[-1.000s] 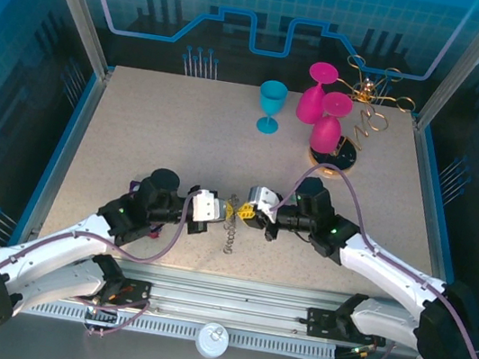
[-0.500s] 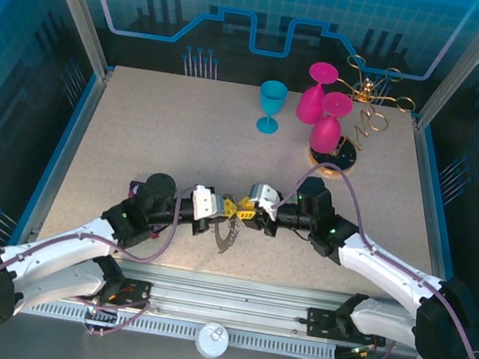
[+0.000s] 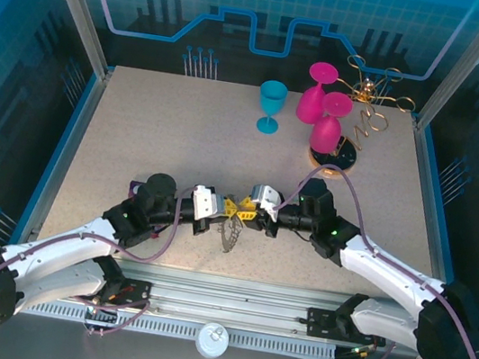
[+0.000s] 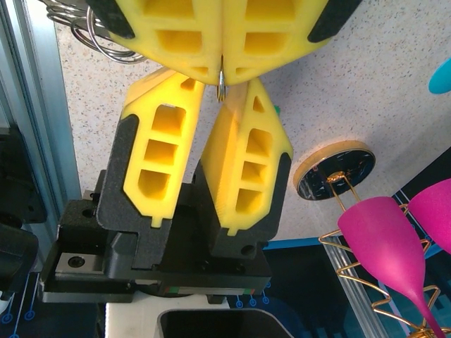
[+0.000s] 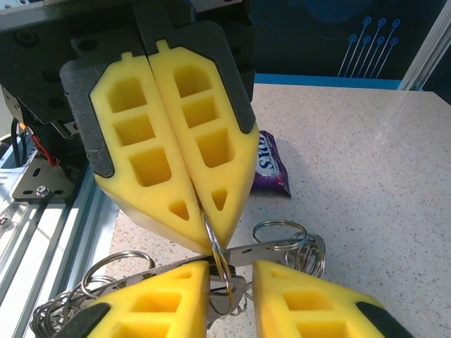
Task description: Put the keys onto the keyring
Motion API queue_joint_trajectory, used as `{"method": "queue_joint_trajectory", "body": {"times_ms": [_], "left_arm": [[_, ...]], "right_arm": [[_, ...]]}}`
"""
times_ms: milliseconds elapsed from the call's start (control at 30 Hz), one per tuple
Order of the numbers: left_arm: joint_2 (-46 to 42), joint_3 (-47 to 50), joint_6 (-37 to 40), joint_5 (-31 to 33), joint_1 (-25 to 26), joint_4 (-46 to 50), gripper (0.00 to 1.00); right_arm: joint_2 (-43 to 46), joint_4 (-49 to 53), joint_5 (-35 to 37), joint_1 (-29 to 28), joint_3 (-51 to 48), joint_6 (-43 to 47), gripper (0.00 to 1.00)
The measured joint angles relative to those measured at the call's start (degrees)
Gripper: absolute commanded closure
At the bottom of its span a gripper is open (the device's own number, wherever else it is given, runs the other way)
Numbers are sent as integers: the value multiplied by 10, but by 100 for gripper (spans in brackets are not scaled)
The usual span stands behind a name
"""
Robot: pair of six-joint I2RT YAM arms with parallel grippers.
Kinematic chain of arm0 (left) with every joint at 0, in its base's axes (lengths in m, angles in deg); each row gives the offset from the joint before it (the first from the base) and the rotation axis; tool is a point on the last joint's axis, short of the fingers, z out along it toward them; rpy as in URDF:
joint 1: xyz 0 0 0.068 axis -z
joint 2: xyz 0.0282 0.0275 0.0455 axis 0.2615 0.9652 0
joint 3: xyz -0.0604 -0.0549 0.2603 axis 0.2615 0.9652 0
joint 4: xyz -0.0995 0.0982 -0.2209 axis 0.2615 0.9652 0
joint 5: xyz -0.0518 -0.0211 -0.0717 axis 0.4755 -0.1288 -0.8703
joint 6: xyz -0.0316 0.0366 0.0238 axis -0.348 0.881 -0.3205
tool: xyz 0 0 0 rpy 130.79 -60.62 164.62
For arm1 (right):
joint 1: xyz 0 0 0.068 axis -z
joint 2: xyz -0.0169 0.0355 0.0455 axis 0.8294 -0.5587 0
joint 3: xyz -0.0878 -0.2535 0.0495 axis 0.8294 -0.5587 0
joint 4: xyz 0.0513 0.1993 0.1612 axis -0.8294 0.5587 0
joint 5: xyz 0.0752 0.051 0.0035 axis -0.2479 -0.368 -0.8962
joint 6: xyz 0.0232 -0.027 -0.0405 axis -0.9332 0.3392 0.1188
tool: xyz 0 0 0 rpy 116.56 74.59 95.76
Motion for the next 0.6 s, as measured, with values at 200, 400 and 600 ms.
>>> {"method": "queue_joint_trajectory", "body": {"times_ms": [200, 400, 600], "left_arm": [[0, 0, 2, 0, 0, 0, 100], [0, 0, 2, 0, 0, 1, 100], [0, 0, 2, -4, 0, 1, 100]], "right_arm": [[12, 12, 13, 0, -9, 26, 73], [24, 18, 11, 3, -16, 33, 73], [24, 0, 3, 3, -16, 23, 75]]}}
